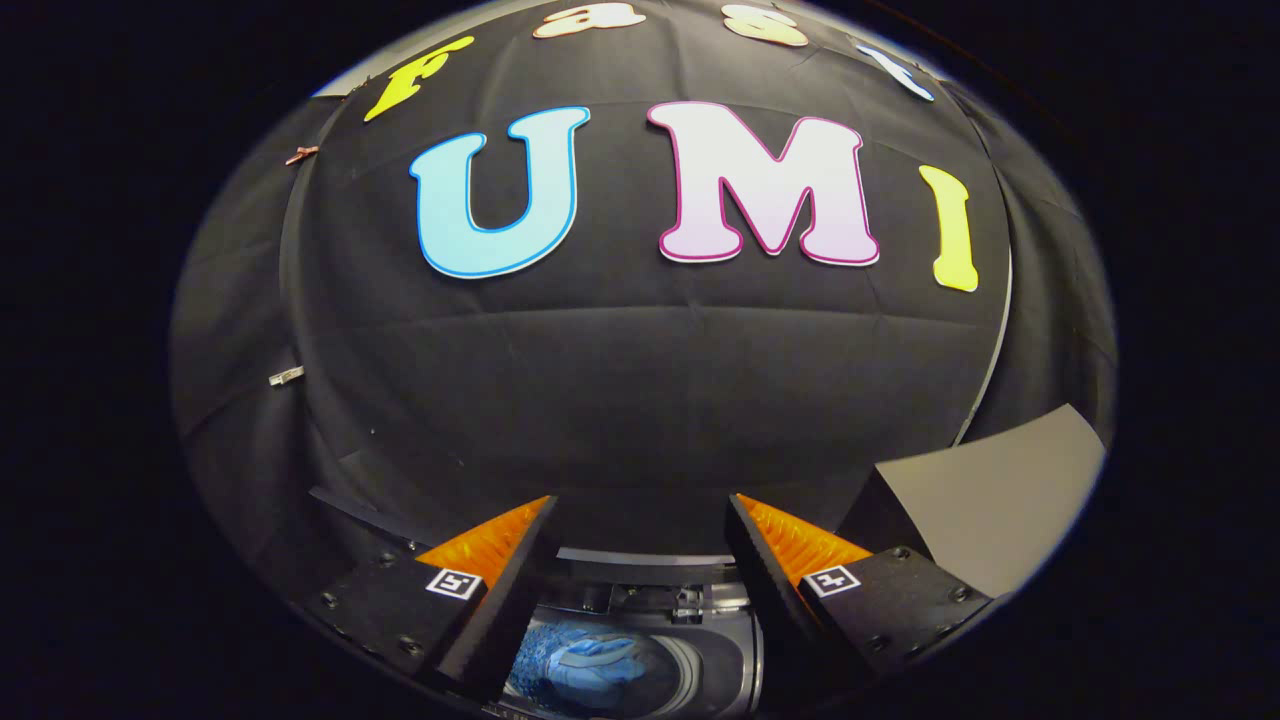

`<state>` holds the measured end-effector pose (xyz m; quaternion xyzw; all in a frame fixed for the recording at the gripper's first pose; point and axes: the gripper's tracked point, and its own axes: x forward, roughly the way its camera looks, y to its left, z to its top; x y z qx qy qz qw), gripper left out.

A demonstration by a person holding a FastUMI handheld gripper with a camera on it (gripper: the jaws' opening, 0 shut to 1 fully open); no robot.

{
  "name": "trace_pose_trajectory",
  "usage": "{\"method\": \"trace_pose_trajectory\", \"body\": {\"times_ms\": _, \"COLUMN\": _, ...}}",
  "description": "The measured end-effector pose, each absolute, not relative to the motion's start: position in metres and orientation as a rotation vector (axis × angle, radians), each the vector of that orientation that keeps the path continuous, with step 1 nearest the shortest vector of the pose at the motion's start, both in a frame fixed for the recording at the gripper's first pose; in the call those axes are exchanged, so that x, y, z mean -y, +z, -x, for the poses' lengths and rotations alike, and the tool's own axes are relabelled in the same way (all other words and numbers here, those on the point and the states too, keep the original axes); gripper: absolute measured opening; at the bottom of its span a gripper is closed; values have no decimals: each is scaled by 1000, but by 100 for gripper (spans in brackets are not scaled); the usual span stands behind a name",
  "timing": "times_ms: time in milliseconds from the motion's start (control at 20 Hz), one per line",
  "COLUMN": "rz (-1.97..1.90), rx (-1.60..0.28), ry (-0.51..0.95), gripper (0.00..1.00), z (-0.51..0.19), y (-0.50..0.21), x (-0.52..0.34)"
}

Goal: Put the clothes into the washing machine and then close the washing machine lid.

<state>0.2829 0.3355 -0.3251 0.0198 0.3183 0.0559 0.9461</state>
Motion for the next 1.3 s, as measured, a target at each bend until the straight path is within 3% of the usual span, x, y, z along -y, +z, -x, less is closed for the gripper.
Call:
{"method": "trace_pose_trajectory", "body": {"times_ms": 800, "rz": -20, "rx": -646, "ry": 129, "gripper": 100, "z": -182, "y": -306, "x": -326}}
{"method": "trace_pose_trajectory", "body": {"times_ms": 1300, "rz": -42, "rx": -482, "ry": 187, "gripper": 100, "z": -147, "y": -201, "x": -272}}
